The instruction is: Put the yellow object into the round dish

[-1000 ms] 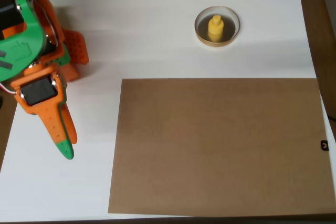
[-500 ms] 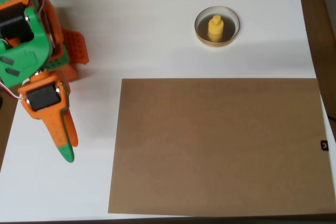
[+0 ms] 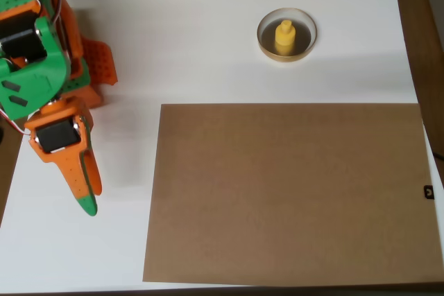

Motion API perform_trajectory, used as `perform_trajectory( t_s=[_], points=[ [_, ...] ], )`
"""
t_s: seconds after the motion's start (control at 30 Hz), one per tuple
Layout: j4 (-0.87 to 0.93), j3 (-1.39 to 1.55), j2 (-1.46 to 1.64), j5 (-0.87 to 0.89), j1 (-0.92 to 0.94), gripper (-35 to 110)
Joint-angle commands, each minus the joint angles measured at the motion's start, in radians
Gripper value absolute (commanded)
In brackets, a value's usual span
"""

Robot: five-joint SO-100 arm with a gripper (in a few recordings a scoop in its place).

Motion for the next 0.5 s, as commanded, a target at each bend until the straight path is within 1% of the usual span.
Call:
perform_trajectory(
  t_s=[0.0,0.07,0.17,0.47],
  points=[
    [0.002,0.0,0.02,-0.011,0.009,10],
    [0.002,0.0,0.02,0.002,0.021,8],
    [0.002,0.0,0.02,0.017,0.037,0],
    [-0.005,0.002,0.02,0.02,0.038,0]
  ],
)
